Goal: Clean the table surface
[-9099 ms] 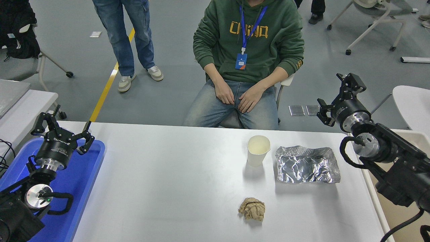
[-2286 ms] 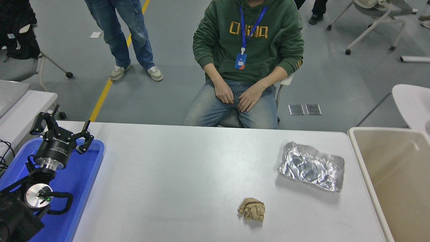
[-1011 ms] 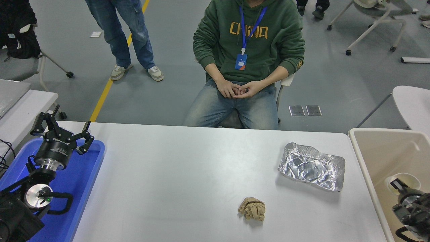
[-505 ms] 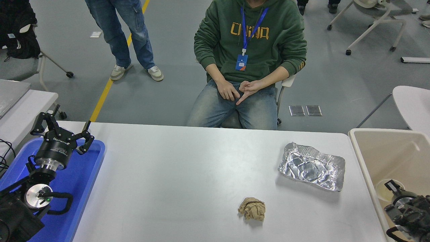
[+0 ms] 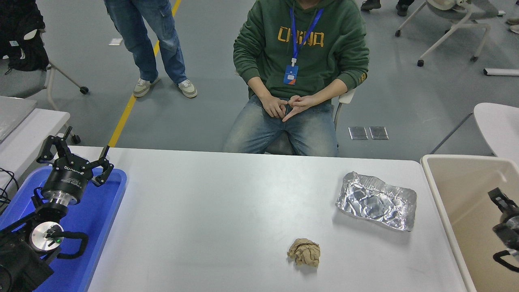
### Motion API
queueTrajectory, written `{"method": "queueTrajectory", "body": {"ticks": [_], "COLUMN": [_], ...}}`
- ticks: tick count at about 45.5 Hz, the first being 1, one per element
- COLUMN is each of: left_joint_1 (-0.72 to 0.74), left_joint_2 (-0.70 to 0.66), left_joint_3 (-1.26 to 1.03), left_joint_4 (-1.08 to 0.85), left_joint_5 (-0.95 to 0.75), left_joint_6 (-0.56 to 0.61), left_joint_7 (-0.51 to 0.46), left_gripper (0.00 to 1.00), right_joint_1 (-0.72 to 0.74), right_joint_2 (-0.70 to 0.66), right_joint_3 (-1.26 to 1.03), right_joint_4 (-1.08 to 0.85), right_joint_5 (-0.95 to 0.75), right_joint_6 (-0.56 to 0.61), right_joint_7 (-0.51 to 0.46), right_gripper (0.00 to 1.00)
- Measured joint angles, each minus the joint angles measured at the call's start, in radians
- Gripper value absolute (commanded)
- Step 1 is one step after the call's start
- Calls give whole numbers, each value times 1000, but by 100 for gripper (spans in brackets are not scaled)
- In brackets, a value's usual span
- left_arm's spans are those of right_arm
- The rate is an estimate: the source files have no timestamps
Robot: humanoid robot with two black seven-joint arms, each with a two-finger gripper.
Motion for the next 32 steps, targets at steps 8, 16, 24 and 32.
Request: {"method": "queueTrajectory", "body": {"ticks": [8,16,24,32], "left_joint_1": [0,0,0,0], "left_joint_2": [0,0,0,0], "left_joint_3": [0,0,-1,-1], "left_joint_4": [0,0,0,0], "left_joint_5": [0,0,0,0], "left_joint_6": [0,0,0,0], "left_joint_7": [0,0,0,0], "left_gripper": [100,100,100,100], "right_joint_1": [43,62,66,58], "right_joint_2": [-124,-215,-236,-161], "right_joint_3": [120,295,439,566], "right_joint_4": [229,459,623,694], "right_joint_5": [0,0,6,56], "right_joint_6": [-2,-4,-5,-8], "right_joint_7": [2,4,4,4], "right_gripper": [100,100,100,100]}}
